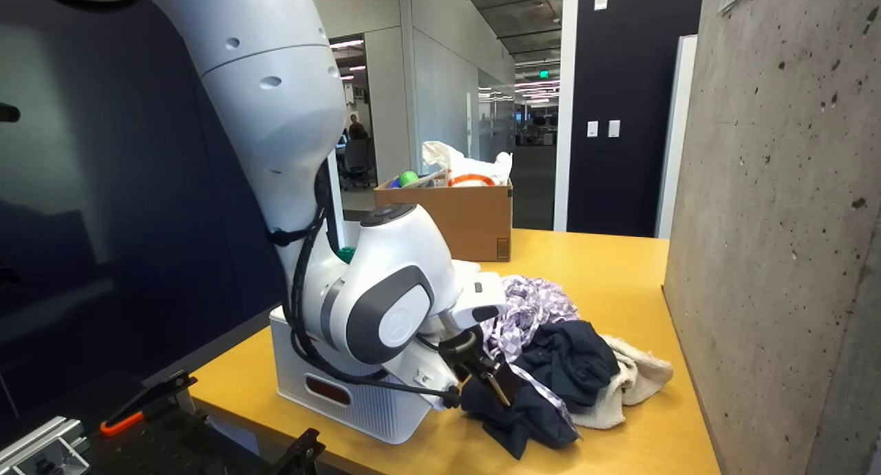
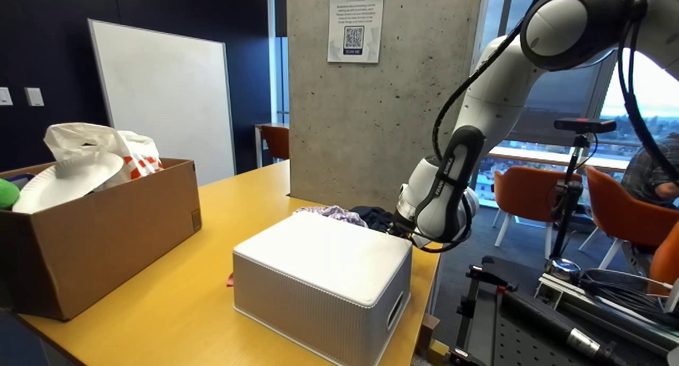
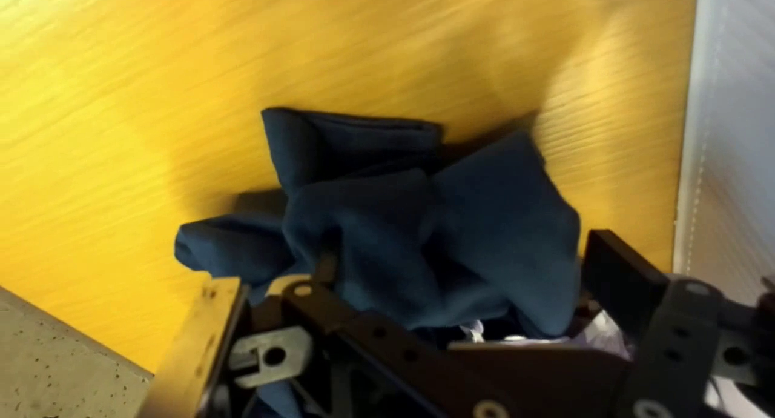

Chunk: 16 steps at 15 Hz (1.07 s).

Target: Move the piece of clothing off the box and onto the table

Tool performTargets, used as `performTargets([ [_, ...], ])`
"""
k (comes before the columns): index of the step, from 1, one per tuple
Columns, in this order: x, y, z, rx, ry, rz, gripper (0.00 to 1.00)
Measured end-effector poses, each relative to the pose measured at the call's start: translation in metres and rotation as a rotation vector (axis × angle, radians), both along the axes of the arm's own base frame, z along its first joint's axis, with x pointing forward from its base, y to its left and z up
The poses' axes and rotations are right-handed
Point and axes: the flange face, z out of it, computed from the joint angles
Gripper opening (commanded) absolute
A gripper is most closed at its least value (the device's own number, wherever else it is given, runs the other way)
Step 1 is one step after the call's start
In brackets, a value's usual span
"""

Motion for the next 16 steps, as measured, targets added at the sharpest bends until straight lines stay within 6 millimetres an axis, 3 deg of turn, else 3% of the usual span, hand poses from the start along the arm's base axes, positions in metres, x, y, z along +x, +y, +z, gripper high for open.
performTargets([
  [5, -0.003, -0.016, -0.003, -0.01, 0.023, -0.064, 1.0],
  [6, -0.002, -0.022, -0.004, -0.025, 0.021, -0.082, 0.75],
  [7, 0.0, -0.027, -0.006, -0.04, 0.019, -0.097, 0.74],
  [16, 0.025, -0.031, -0.024, -0.081, 0.025, -0.139, 0.05],
])
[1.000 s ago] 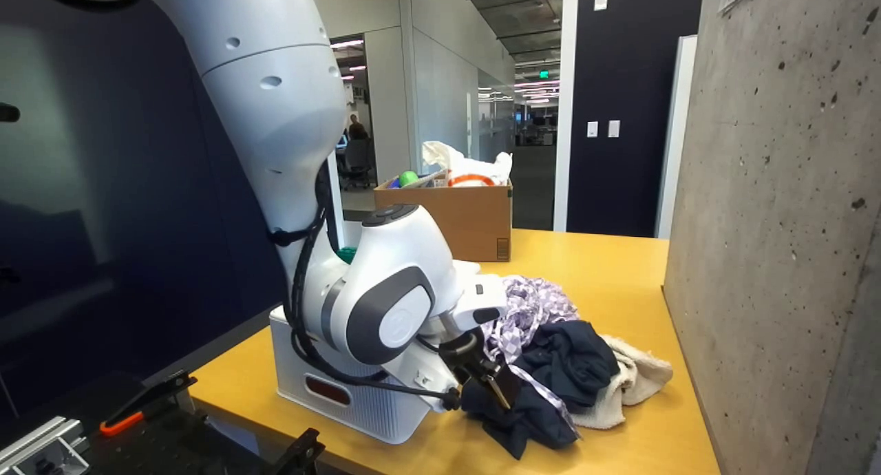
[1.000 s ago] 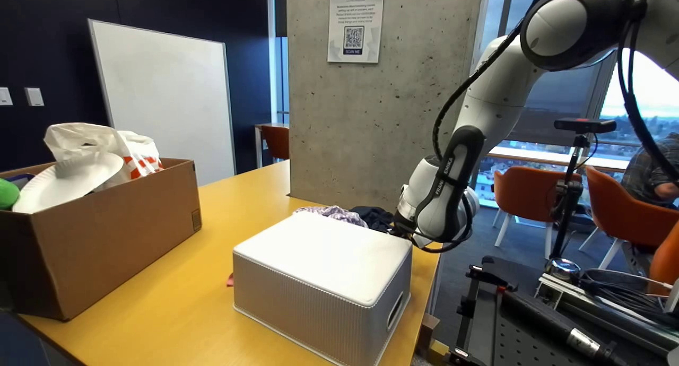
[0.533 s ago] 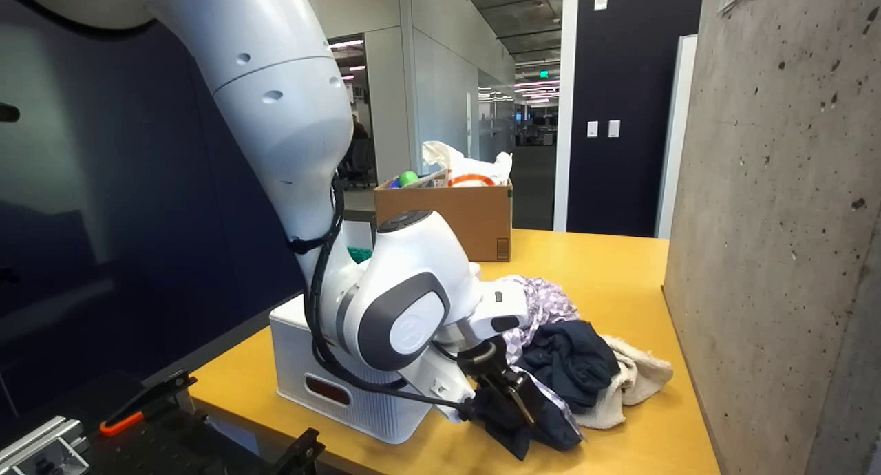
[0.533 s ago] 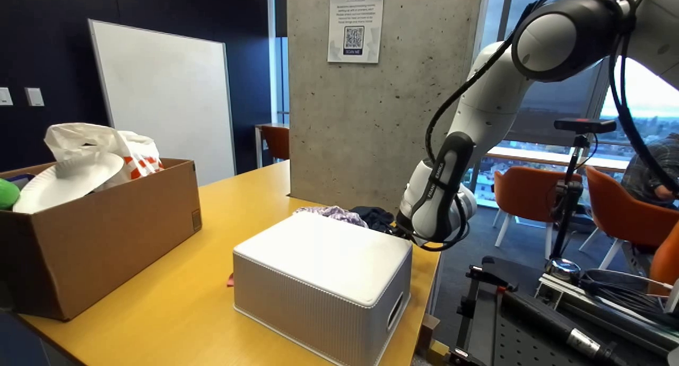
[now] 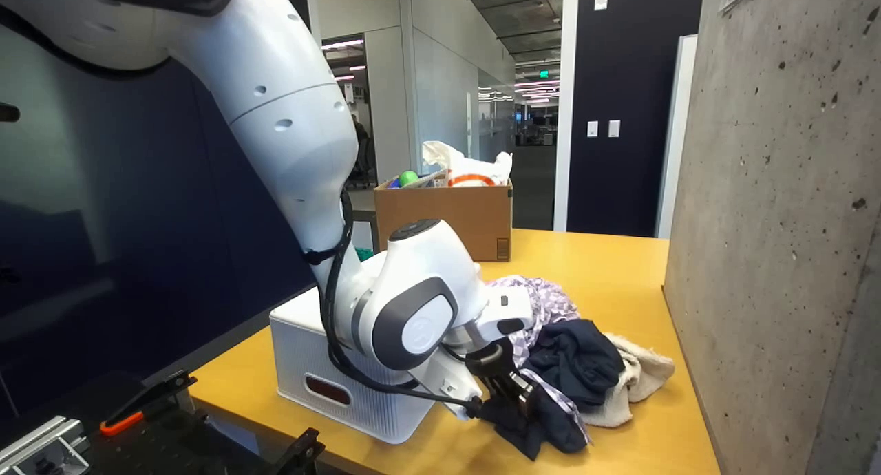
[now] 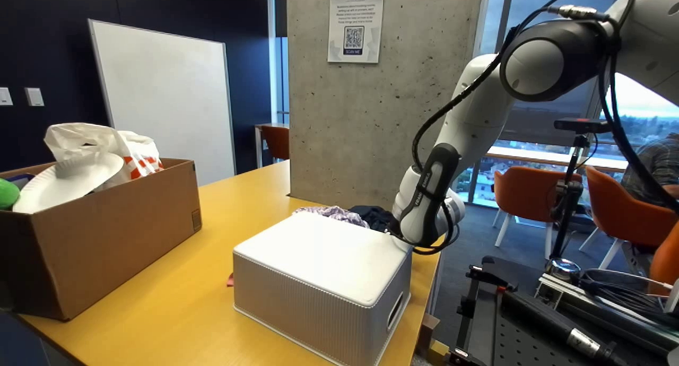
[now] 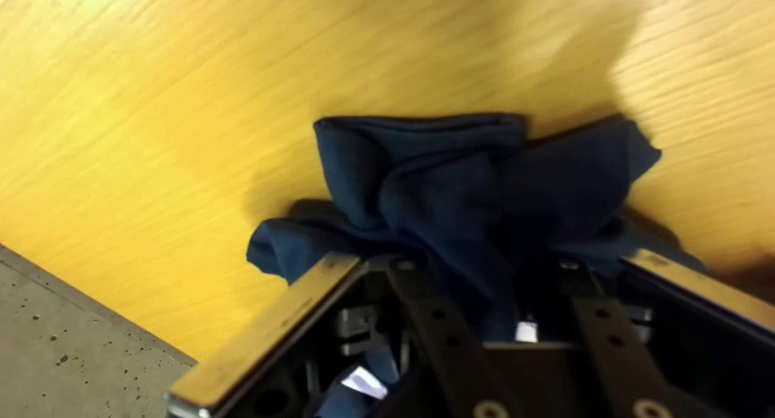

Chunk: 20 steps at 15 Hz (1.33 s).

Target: Move the piece of clothing off the box and onto the table

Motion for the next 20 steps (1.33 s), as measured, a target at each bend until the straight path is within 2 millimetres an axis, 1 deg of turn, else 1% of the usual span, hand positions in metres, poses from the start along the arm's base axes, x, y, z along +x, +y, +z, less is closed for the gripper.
performTargets([
  [1, 0.002, 0.001, 0.001, 0.0, 0.0, -0.001, 0.01],
  [2, 0.004, 0.002, 0.002, -0.001, 0.001, -0.005, 0.0],
  [6, 0.008, 0.004, 0.009, -0.005, 0.01, -0.03, 0.02],
  [8, 0.011, 0.001, 0.02, -0.005, 0.005, -0.055, 0.02],
  [10, 0.013, -0.005, 0.041, -0.003, -0.014, -0.084, 0.02],
  [11, 0.013, -0.007, 0.056, 0.004, -0.024, -0.096, 0.02],
  [13, 0.015, -0.01, 0.094, 0.027, -0.042, -0.12, 0.02],
  [17, 0.014, -0.006, 0.185, 0.05, -0.132, -0.159, 0.02],
  [20, 0.009, 0.004, 0.249, 0.012, -0.216, -0.183, 0.02],
])
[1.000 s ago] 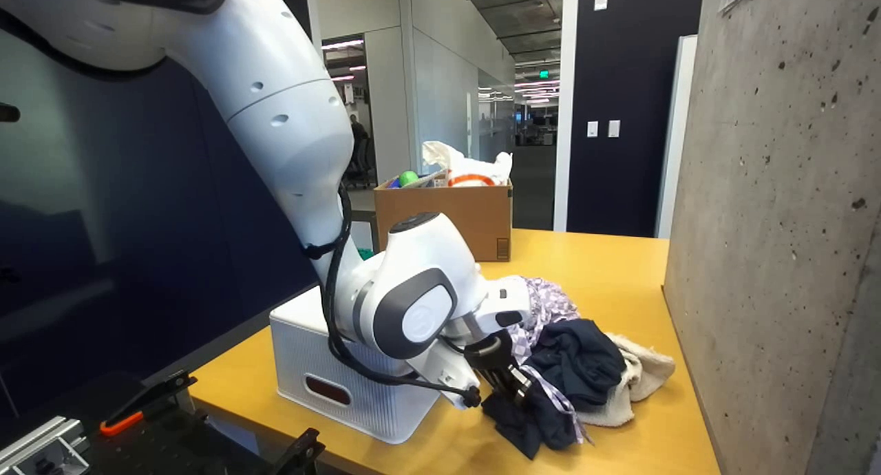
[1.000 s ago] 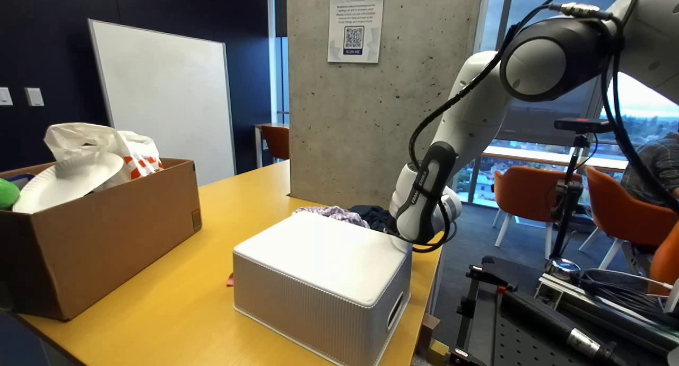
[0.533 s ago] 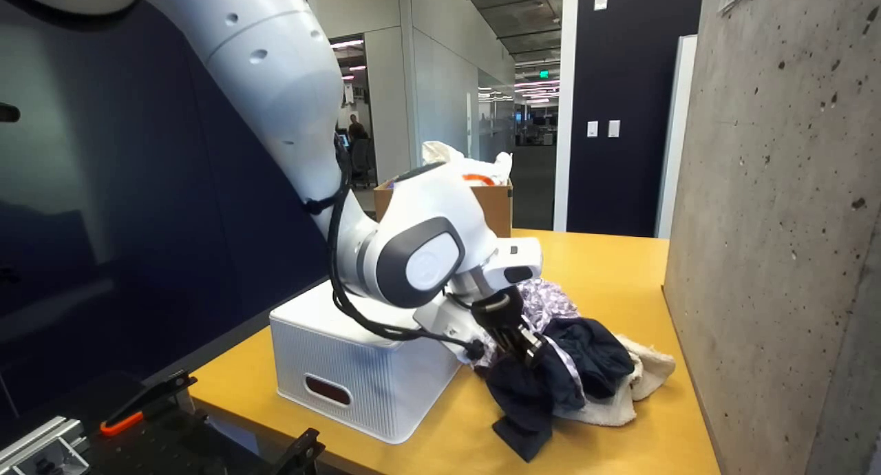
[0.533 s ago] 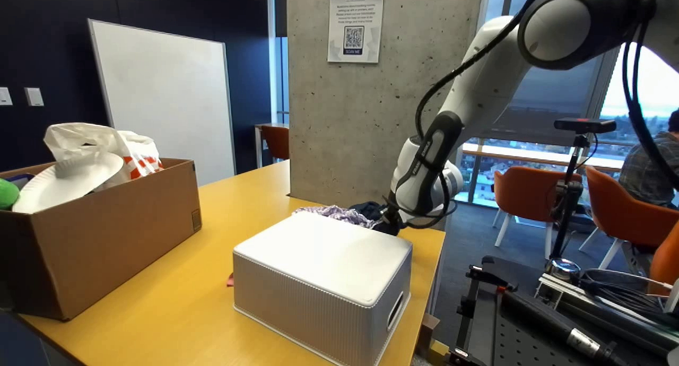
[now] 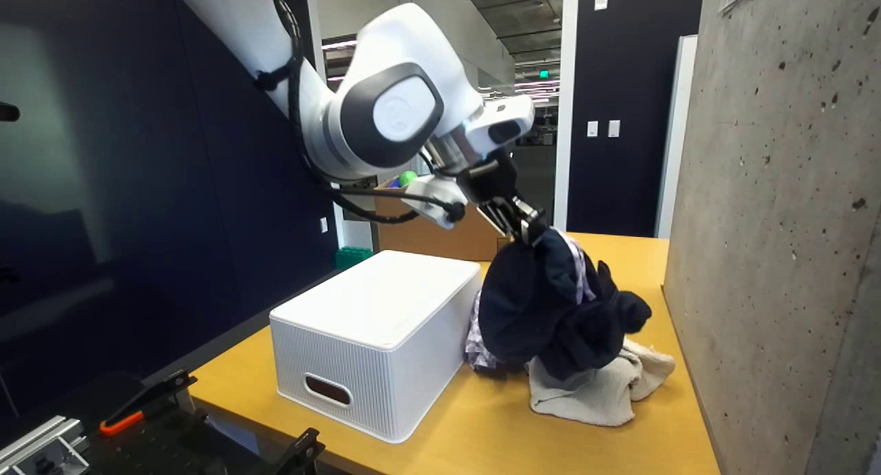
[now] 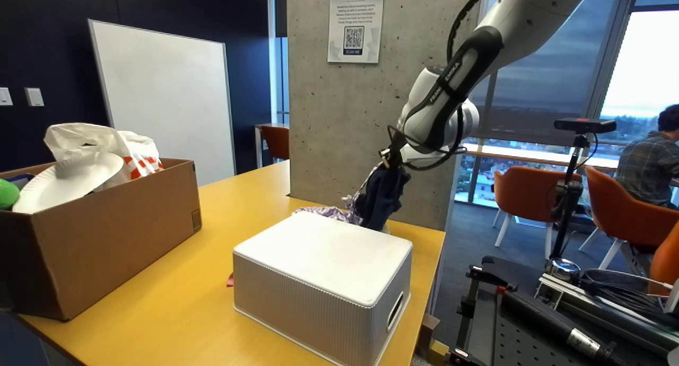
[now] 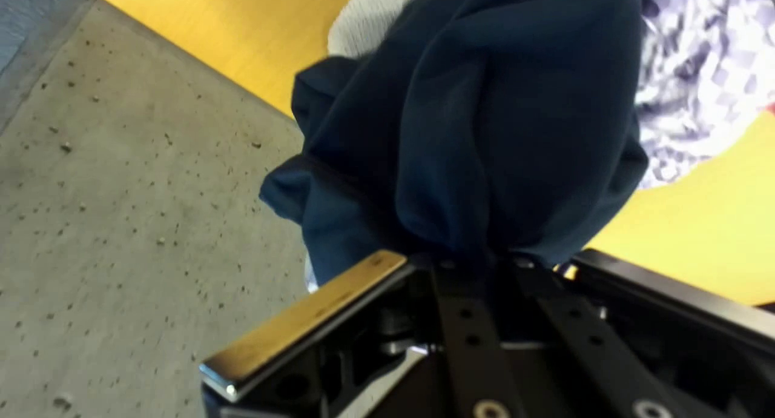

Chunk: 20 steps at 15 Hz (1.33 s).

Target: Move the piece of clothing off the box and onto the table

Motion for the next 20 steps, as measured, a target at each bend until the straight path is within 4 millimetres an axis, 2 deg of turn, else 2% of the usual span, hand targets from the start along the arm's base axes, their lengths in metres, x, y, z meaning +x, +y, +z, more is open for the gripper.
performTargets([
  [4, 0.005, 0.025, 0.079, -0.051, -0.104, -0.014, 0.02],
  [7, 0.019, 0.053, 0.126, -0.049, -0.161, -0.007, 0.02],
  [9, 0.033, 0.072, 0.145, -0.034, -0.178, 0.005, 0.02],
  [14, 0.065, 0.122, 0.173, 0.078, -0.181, 0.076, 0.02],
  [17, 0.066, 0.153, 0.2, 0.164, -0.197, 0.177, 0.02],
  [20, 0.054, 0.163, 0.22, 0.308, -0.162, 0.256, 0.02],
])
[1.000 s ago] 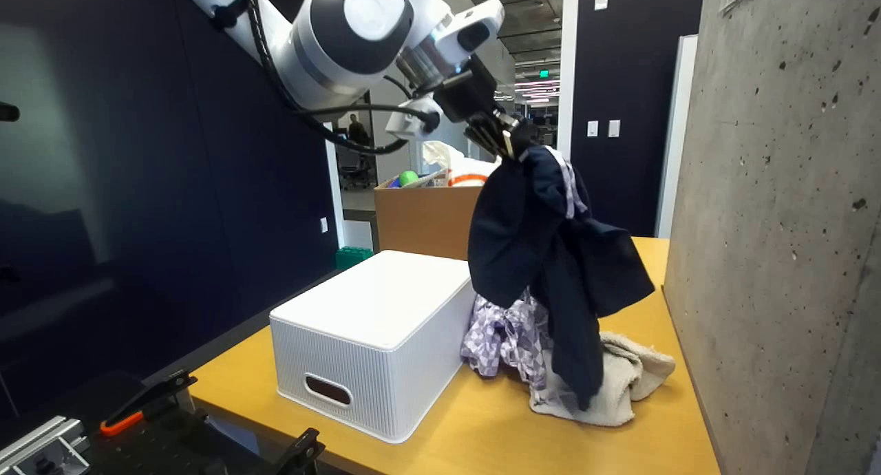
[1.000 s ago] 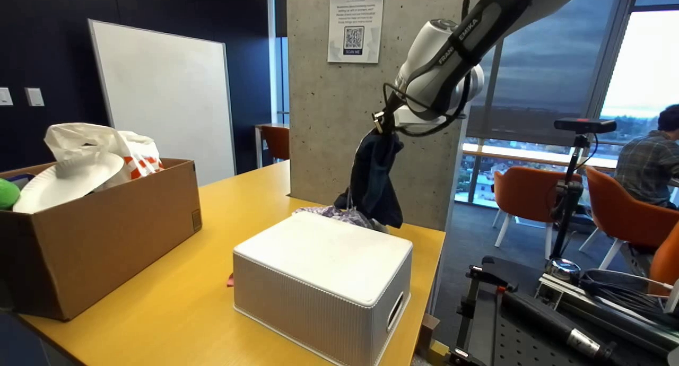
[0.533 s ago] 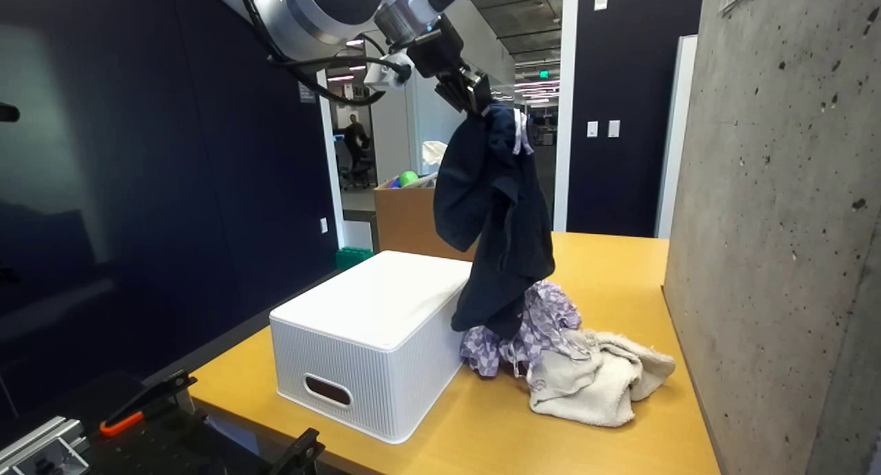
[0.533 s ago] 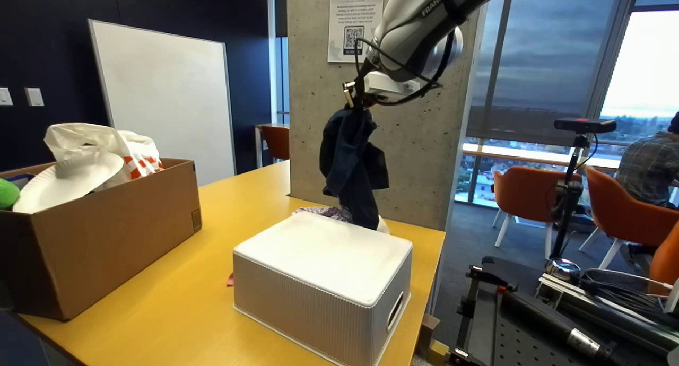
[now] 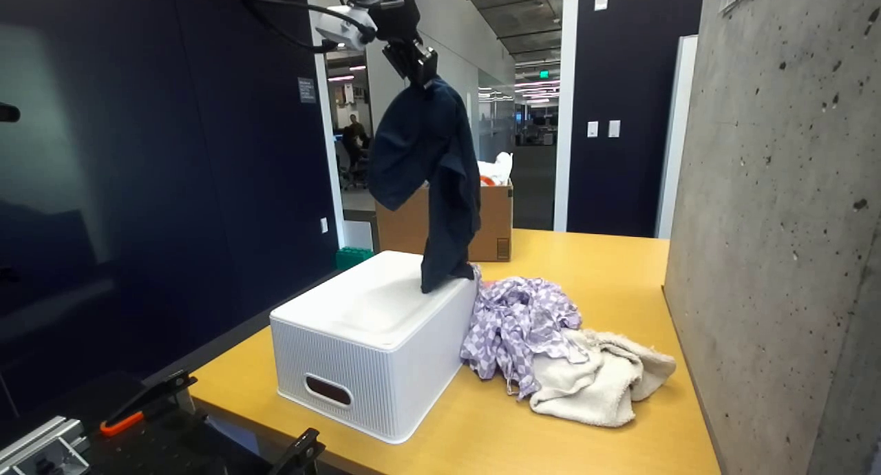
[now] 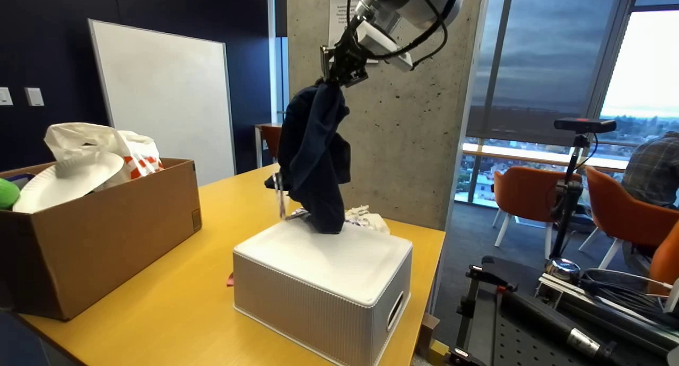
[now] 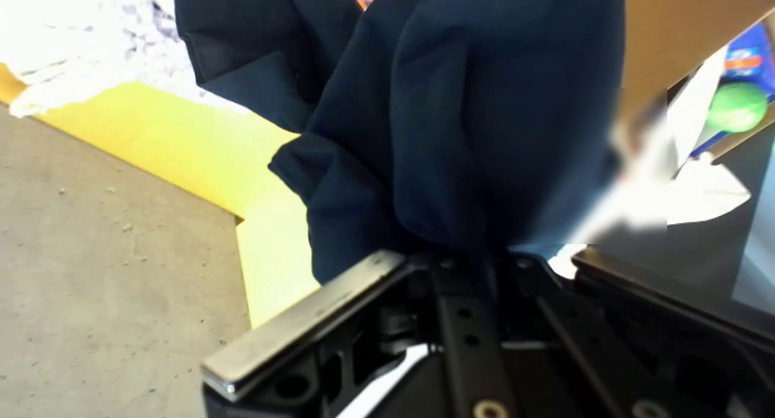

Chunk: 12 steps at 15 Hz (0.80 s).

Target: Move the piece of clothing off the box and onto the table

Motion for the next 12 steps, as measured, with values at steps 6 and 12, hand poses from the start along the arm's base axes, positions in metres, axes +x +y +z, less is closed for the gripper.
performTargets([
  [6, -0.011, -0.012, -0.046, 0.195, 0.227, 0.157, 0.02],
  [12, 0.008, -0.011, -0.134, 0.224, 0.392, 0.197, 0.02],
])
